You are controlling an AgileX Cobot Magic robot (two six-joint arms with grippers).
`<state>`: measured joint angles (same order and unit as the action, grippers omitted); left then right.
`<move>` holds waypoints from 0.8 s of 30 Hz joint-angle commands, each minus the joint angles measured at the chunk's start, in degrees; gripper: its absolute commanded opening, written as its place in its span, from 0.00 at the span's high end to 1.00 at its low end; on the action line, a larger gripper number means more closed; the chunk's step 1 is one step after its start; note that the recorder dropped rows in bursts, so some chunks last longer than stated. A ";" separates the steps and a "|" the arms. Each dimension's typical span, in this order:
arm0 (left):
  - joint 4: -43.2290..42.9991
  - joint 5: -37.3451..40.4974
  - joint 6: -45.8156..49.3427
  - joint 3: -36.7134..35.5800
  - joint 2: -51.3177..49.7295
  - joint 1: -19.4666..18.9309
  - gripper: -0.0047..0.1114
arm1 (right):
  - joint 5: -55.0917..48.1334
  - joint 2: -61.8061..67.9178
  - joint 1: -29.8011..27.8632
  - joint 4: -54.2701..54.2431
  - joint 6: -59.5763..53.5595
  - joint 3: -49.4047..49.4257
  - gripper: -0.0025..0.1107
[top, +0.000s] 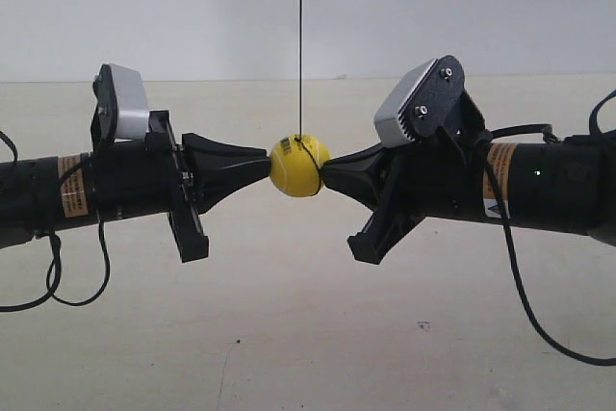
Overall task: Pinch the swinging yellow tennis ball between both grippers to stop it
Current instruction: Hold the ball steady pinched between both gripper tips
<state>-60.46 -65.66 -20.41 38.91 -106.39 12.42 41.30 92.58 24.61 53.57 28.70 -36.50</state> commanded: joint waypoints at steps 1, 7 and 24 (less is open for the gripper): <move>0.70 0.60 0.50 0.17 -0.03 0.24 0.92 | 0.32 0.00 -0.05 -0.26 -0.26 -0.19 0.98; 0.70 -0.36 0.50 0.17 -0.95 0.24 0.92 | 0.43 0.00 -0.05 -0.23 -0.27 -0.19 0.98; 0.70 -3.33 1.23 0.17 -2.27 0.24 0.92 | 0.43 0.00 -0.05 -0.23 -0.27 -0.19 0.98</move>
